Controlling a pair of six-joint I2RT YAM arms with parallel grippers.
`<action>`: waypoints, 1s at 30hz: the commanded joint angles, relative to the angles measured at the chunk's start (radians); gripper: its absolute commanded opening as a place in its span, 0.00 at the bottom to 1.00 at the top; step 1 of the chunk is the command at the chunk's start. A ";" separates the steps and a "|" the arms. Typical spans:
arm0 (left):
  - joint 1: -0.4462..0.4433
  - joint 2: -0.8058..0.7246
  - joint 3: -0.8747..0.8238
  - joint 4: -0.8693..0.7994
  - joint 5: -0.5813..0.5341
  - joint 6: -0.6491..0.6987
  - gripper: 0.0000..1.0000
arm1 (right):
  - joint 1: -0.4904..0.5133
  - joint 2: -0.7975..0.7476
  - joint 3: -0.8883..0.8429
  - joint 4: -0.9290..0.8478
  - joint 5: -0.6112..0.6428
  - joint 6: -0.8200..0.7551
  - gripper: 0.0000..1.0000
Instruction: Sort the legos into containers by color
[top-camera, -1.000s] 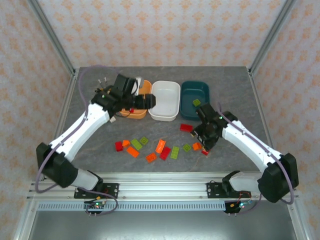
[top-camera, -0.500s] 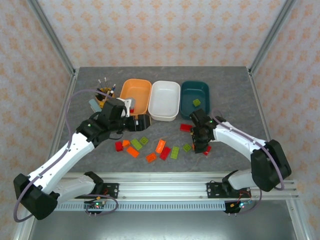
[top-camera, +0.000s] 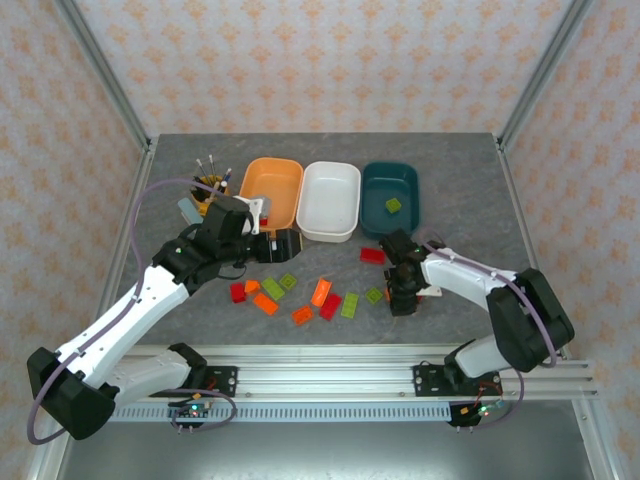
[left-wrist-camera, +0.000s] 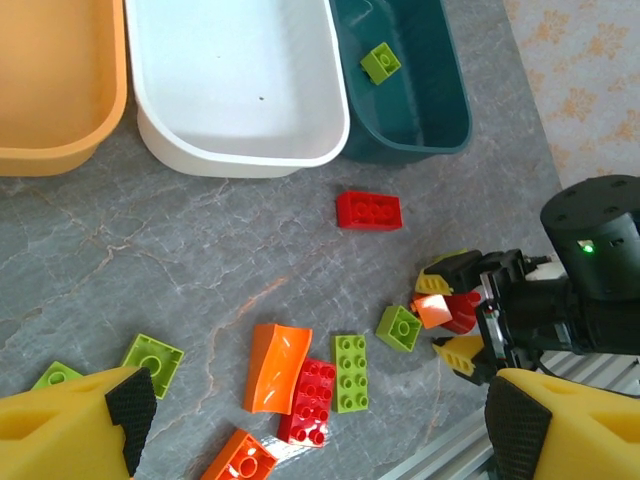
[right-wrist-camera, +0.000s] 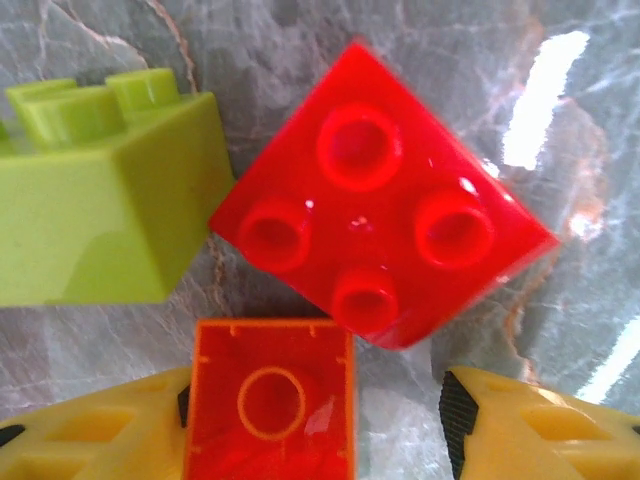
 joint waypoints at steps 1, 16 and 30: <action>-0.004 -0.008 -0.015 0.006 0.018 -0.014 0.88 | -0.010 0.012 -0.009 0.040 0.023 -0.013 0.60; -0.005 -0.032 -0.023 0.018 -0.011 -0.059 0.87 | -0.013 -0.017 0.209 -0.168 0.158 -0.245 0.22; 0.115 0.135 0.184 -0.073 -0.146 -0.187 0.91 | 0.111 0.504 1.040 -0.358 0.166 -0.902 0.24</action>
